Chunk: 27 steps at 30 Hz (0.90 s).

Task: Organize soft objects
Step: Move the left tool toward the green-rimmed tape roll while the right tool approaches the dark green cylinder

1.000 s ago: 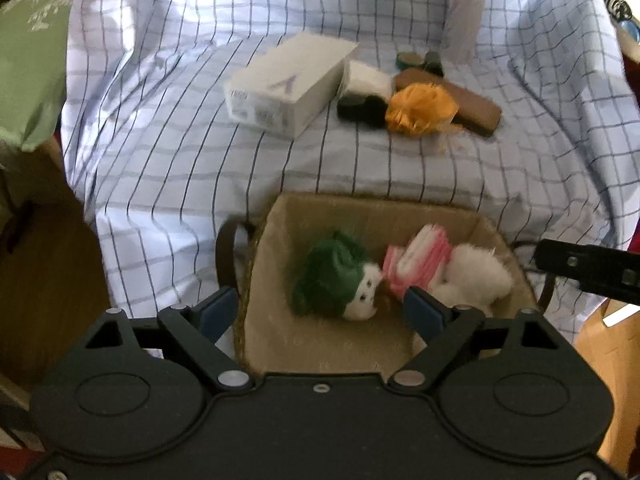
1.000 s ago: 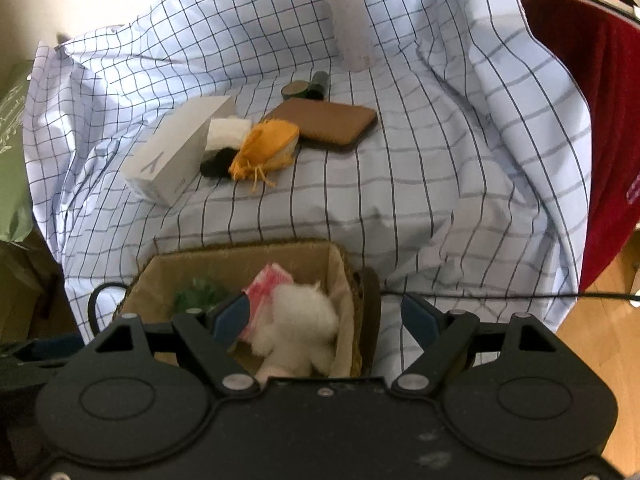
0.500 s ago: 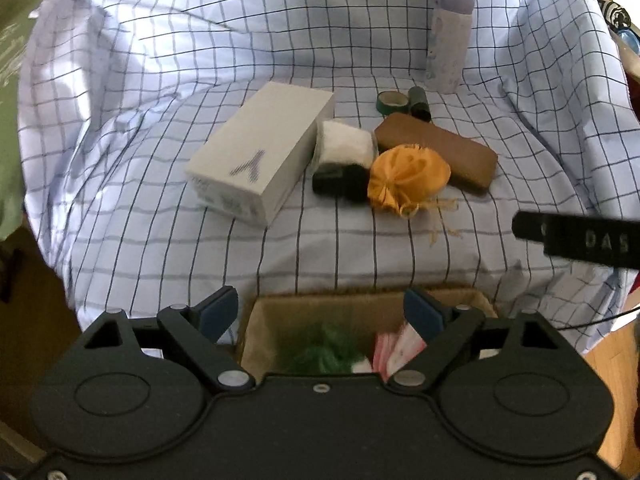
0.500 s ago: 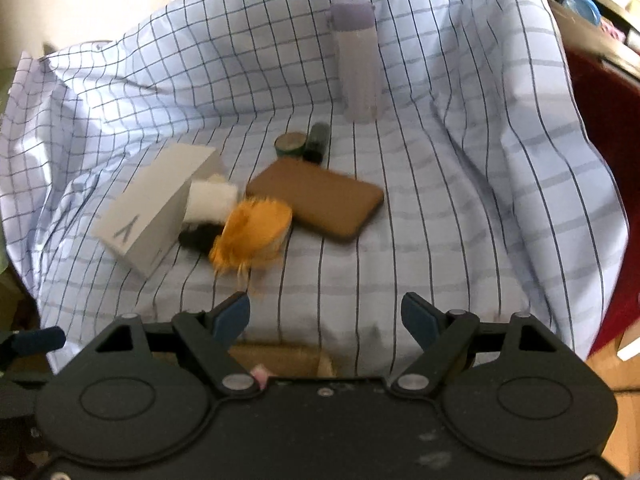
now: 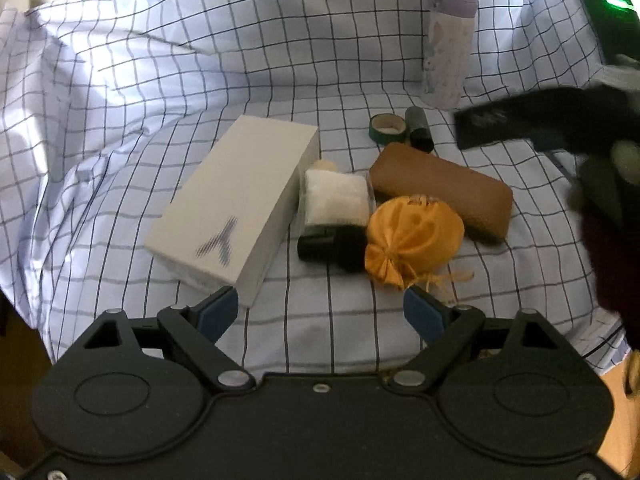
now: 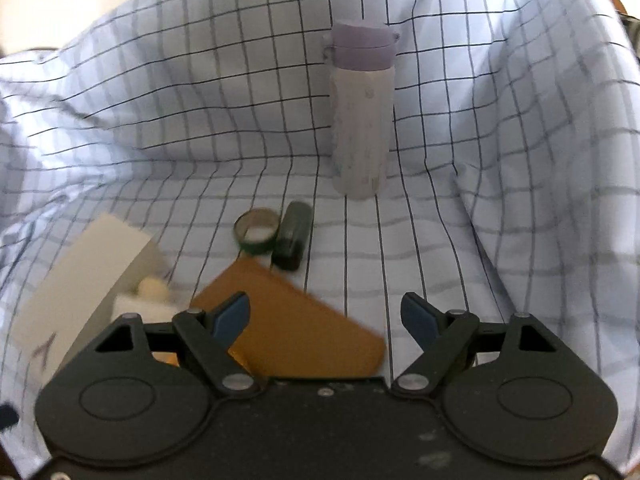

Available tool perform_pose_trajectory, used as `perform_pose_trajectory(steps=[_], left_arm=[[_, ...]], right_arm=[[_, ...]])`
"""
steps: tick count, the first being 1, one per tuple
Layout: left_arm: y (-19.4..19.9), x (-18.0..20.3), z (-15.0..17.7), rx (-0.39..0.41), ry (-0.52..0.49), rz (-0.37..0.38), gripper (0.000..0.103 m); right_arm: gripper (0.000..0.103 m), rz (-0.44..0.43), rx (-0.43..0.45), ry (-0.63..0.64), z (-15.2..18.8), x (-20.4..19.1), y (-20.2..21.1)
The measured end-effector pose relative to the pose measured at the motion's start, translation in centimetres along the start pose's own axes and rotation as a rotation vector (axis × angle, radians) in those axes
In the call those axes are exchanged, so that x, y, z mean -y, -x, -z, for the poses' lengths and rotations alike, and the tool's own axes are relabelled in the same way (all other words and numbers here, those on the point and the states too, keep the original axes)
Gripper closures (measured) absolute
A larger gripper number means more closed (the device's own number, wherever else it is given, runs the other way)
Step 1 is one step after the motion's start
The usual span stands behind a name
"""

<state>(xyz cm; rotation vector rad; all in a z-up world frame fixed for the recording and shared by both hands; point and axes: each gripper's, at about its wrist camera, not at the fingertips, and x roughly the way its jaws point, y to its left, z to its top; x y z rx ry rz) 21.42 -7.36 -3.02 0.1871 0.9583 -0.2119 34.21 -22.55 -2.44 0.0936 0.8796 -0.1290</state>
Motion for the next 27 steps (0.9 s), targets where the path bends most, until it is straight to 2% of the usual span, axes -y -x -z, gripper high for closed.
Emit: perform_pose_trajectory(steps=[6, 14, 21, 27], left_arm=[[-0.9, 0.3, -1.3, 0.006, -0.027, 0.011, 0.016], [-1.9, 0.1, -2.2, 0.004, -0.039, 0.025, 0.016], [-2.5, -0.1, -3.8, 0.018, -0.063, 0.024, 0.016], [-3.5, -0.2, -7.0, 0.031, -0.065, 0.04, 0.016]], right_arm=[[0.021, 0.017, -0.044, -0.008, -2.4, -0.7, -4.7], [0.022, 0.073, -0.094, 0.035, -2.9, -1.5, -8.4], [0.022, 0.144, -0.06, 0.067, -3.0, -0.5, -8.3], [0.022, 0.175, -0.044, 0.064, -2.6, 1.3, -8.1]])
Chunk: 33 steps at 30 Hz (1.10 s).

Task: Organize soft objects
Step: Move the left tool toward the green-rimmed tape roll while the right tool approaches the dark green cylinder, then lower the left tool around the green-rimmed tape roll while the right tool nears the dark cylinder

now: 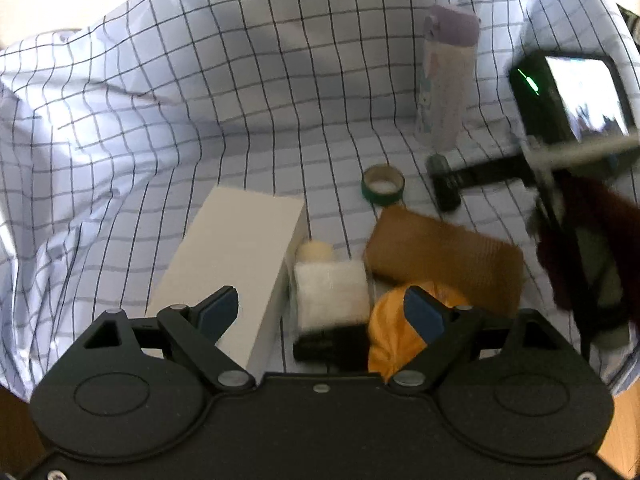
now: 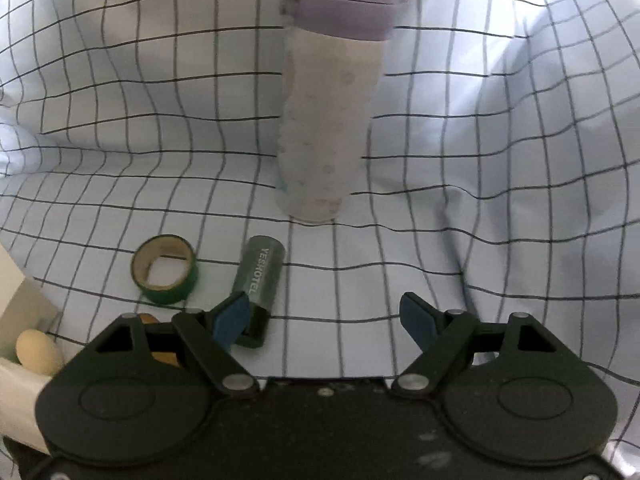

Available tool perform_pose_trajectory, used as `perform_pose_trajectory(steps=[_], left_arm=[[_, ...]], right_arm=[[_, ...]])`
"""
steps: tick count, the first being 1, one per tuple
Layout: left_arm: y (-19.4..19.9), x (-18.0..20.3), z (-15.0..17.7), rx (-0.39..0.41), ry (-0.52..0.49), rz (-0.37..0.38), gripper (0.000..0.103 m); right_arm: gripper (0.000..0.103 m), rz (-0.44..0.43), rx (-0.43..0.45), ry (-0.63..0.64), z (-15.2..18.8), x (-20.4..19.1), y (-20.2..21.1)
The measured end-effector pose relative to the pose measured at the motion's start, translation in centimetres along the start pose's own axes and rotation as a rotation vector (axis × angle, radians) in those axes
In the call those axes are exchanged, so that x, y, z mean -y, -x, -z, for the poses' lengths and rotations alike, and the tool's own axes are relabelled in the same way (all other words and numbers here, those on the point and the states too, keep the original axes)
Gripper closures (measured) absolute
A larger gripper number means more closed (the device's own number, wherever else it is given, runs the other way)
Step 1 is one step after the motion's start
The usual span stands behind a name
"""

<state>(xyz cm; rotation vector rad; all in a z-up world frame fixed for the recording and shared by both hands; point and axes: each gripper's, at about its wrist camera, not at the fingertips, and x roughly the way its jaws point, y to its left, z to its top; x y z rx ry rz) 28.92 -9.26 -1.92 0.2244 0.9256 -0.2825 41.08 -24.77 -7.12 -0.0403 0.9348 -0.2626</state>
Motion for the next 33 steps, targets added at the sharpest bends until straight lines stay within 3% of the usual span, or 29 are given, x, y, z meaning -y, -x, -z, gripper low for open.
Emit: perform_pose_trajectory(steps=[10, 13, 21, 30, 33], left_arm=[[-5.1, 0.9, -7.2, -0.046, 0.047, 0.041, 0.018], [-7.3, 1.9, -8.7, -0.07, 0.046, 0.031, 0.026], [-13.8, 3.5, -10.0, -0.189, 0.072, 0.041, 0.038], [-16.4, 3.9, -10.3, -0.203, 0.076, 0.051, 0.037], [-16.5, 3.5, -10.7, -0.191, 0.08, 0.021, 0.043]], right_arm=[[0.022, -0.008, -0.005, -0.015, 1.3, 1.5, -0.9], [0.022, -0.028, -0.006, -0.028, 1.6, 1.9, -1.0], [0.022, -0.08, 0.027, -0.042, 1.9, 2.6, 0.4], [0.022, -0.106, 0.053, -0.032, 2.1, 3.0, 1.6], [0.022, -0.116, 0.06, -0.014, 2.2, 2.9, 2.0]])
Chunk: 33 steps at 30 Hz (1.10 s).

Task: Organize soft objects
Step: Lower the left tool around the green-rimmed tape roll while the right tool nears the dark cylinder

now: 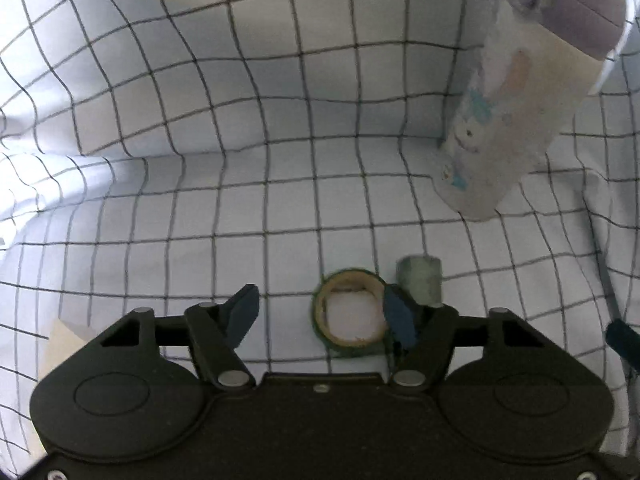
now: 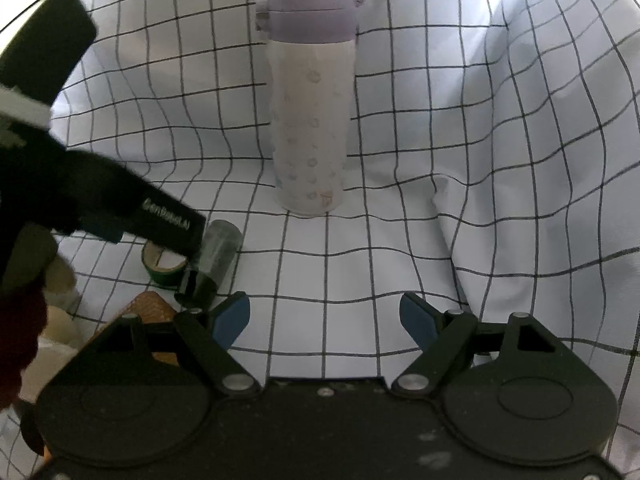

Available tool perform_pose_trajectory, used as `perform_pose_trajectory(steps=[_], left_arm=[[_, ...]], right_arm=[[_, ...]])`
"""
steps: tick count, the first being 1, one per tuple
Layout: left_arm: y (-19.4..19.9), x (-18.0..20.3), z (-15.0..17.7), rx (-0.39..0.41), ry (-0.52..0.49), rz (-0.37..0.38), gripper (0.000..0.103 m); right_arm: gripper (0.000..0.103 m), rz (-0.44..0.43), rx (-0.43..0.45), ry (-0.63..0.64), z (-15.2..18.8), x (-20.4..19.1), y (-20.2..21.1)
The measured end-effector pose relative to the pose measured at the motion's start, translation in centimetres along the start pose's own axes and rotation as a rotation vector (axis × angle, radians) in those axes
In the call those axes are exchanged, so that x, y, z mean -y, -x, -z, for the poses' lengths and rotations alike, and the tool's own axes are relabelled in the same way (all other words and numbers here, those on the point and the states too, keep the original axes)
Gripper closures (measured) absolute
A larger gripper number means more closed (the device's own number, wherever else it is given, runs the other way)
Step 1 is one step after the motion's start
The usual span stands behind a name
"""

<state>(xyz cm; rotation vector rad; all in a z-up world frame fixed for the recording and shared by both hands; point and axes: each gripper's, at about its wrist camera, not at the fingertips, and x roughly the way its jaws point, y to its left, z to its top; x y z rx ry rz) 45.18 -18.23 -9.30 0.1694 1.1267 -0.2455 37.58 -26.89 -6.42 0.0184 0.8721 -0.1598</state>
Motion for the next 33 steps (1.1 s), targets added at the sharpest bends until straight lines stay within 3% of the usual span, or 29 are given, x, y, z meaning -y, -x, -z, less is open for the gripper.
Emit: perform_pose_trajectory(steps=[4, 8, 11, 16, 23, 33], left_arm=[[-0.5, -1.3, -0.6, -0.012, 0.021, -0.057, 0.046], [-0.2, -2.4, -0.4, -0.025, 0.053, -0.016, 0.046], [0.3, -1.9, -0.1, -0.014, 0.016, -0.017, 0.045], [-0.3, -0.7, -0.5, -0.017, -0.041, -0.142, 0.045], [-0.6, -4.3, -2.1, -0.011, 0.038, -0.252, 0.044], [0.5, -7.2, -2.0, -0.005, 0.098, -0.179, 0.044]], right_arm=[[0.022, -0.013, 0.004, 0.028, -0.1, -0.2, 0.2], [0.022, -0.019, 0.001, 0.04, -0.1, -0.5, 0.1], [0.022, -0.024, -0.006, 0.032, -0.2, -0.5, 0.0], [0.022, -0.025, -0.007, 0.042, -0.2, -0.7, 0.2], [0.022, -0.036, -0.012, 0.05, -0.7, -0.7, 0.1], [0.022, -0.095, -0.06, 0.0, -2.2, -3.0, -1.9]])
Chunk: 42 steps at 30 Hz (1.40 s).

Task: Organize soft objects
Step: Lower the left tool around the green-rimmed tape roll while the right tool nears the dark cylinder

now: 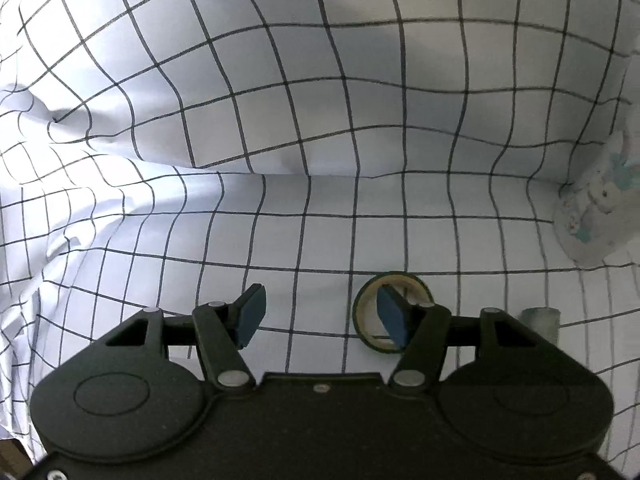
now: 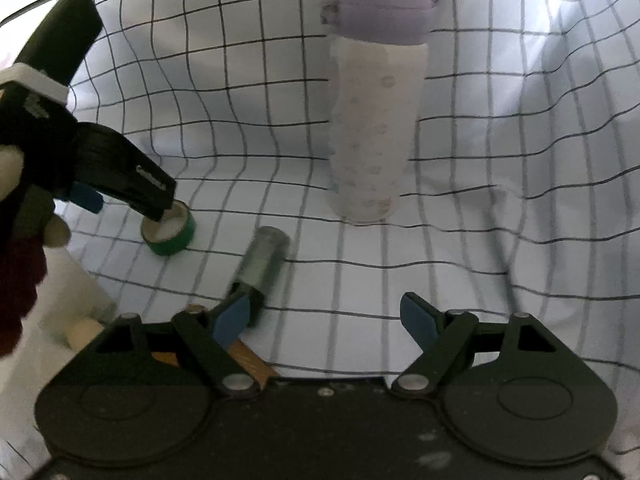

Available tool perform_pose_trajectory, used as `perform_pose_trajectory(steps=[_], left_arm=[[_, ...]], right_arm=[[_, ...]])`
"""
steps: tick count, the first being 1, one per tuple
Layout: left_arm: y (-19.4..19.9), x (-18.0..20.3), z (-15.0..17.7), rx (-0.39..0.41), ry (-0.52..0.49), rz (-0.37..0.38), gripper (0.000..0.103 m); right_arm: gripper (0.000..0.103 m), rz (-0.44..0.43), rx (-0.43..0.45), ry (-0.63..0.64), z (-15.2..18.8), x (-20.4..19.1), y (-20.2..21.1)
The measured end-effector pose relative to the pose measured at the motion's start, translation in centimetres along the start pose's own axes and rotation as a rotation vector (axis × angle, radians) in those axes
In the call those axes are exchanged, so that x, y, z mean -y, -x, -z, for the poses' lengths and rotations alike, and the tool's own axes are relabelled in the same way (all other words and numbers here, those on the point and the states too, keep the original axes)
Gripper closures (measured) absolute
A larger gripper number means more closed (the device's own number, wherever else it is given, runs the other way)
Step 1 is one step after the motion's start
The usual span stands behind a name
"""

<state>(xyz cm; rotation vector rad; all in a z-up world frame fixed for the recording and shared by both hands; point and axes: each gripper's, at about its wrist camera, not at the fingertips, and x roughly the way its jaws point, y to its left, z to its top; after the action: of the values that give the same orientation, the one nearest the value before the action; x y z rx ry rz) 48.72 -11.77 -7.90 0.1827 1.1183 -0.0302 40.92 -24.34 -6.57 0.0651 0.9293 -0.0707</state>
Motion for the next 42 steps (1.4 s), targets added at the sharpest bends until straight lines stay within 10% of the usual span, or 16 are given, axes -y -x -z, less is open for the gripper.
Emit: perform_pose_trajectory(steps=[20, 42], left_arm=[[2.0, -1.1, -0.3, 0.006, -0.036, 0.092, 0.04], [-0.8, 2.5, 0.6, -0.037, -0.077, 0.113, 0.038]], right_arm=[[0.028, 0.124, -0.071, 0.362, -0.5, -2.2, -2.3], [0.025, -0.05, -0.058, -0.015, -1.4, 5.2, -1.6]])
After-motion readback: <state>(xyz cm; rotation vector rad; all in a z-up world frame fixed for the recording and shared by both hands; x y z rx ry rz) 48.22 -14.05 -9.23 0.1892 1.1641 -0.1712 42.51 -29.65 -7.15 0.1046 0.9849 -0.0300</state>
